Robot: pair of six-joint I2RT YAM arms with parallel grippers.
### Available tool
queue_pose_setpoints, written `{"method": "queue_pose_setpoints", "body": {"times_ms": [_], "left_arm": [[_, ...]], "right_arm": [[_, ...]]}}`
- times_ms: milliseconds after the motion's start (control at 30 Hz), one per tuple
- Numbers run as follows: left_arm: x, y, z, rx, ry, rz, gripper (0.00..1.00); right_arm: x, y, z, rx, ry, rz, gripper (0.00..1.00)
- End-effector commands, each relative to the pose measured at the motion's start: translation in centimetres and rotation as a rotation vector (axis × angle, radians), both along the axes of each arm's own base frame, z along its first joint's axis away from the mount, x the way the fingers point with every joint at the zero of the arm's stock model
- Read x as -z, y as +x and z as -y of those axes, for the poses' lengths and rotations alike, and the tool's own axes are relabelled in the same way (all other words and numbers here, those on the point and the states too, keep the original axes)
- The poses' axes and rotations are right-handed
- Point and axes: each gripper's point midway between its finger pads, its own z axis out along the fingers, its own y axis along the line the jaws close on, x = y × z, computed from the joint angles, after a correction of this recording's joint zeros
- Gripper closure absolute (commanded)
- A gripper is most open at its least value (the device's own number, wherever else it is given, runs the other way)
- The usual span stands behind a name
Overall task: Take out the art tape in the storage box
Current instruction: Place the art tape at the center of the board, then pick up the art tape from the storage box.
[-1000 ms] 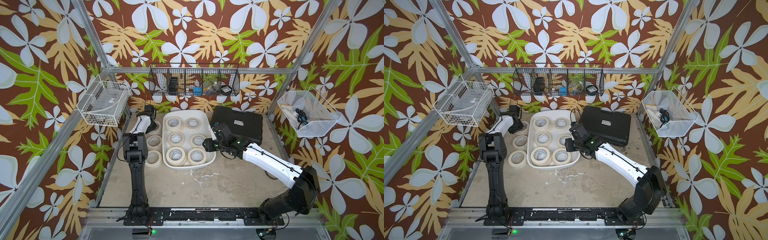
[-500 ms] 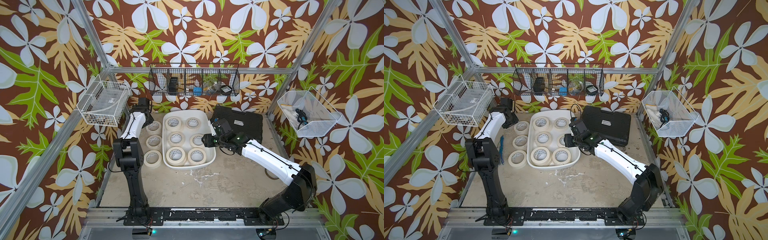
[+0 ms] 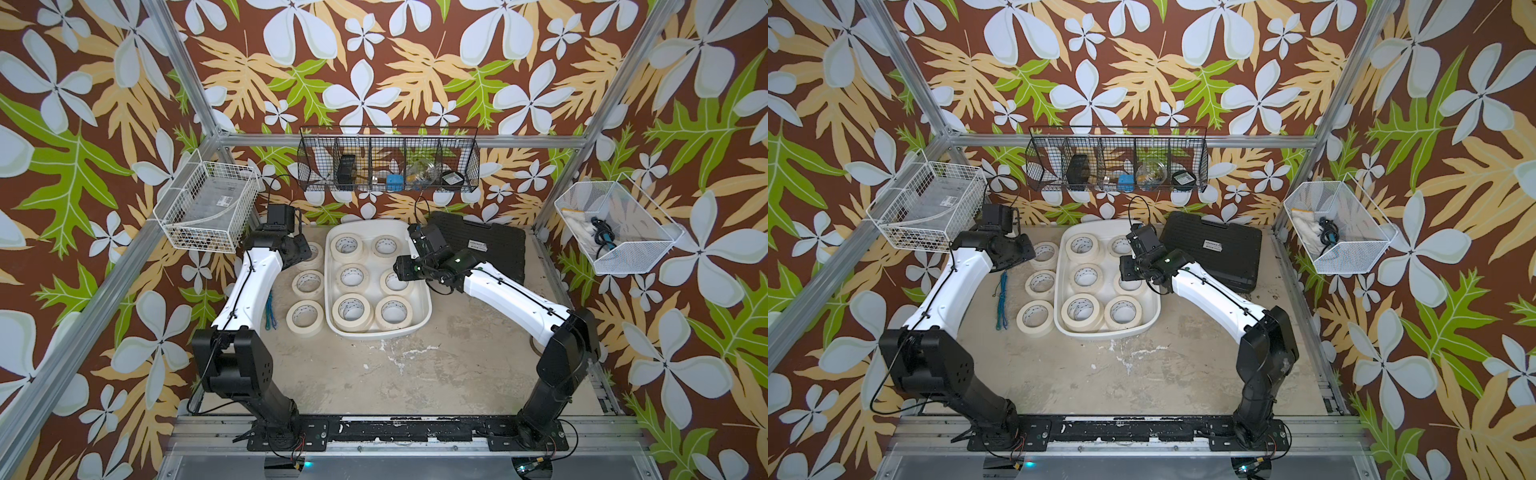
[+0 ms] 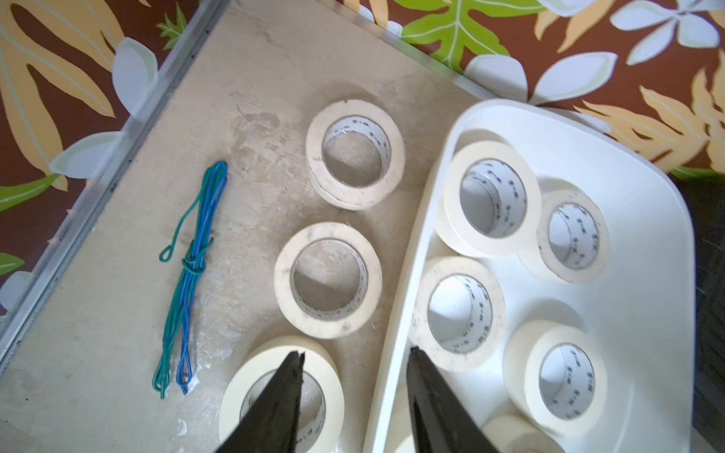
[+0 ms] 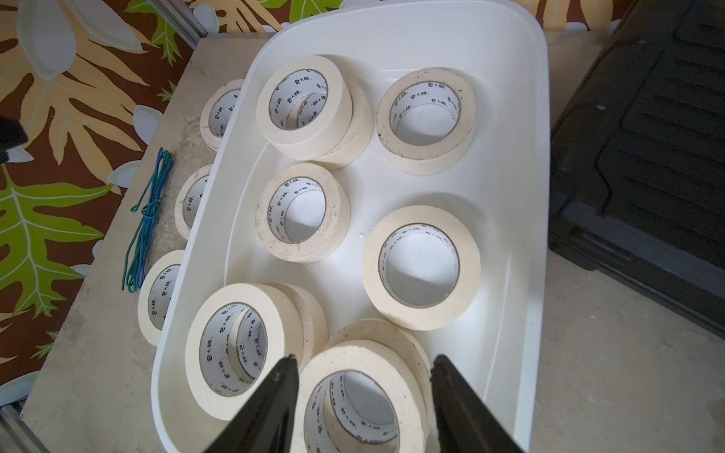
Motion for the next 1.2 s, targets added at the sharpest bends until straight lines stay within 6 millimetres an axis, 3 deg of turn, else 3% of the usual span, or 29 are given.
{"method": "queue_pose_setpoints", "body": {"times_ms": [0, 167, 267, 367, 533, 700, 867, 1167], "left_arm": [[-1.0, -1.5, 1.4, 0.062, -0.04, 0.045, 0.51], [-1.9, -4.6, 2.6, 0.114, -0.09, 0.108, 0.44], [-2.1, -5.8, 4.0, 0.219, -0.119, 0.178, 0.3], [-1.4, -6.9, 2.7, 0.187, -0.051, 0.168, 0.25], [-0.5, -8.4, 2.1, 0.167, -0.039, 0.171, 0.22], [-0.2, -9.4, 2.1, 0.148, -0.06, 0.183, 0.18], [-0.6, -10.1, 1.9, 0.14, -0.053, 0.21, 0.04], [-0.6, -10.6, 2.0, 0.139, -0.061, 0.208, 0.0]], "right_arm": [[0.6, 0.7, -0.7, -0.008, -0.012, -0.016, 0.43], [1.9, 2.3, -2.1, -0.008, -0.012, -0.035, 0.43], [3.2, 3.2, -3.1, -0.013, -0.017, -0.057, 0.44], [4.7, 4.0, -3.8, -0.01, -0.028, -0.087, 0.45], [7.4, 4.9, -5.3, -0.007, -0.017, -0.135, 0.45], [8.8, 5.9, -6.9, -0.003, -0.02, -0.149, 0.45], [9.8, 6.9, -8.0, 0.014, -0.028, -0.143, 0.45], [11.4, 7.3, -10.3, 0.022, -0.023, -0.128, 0.45]]}}
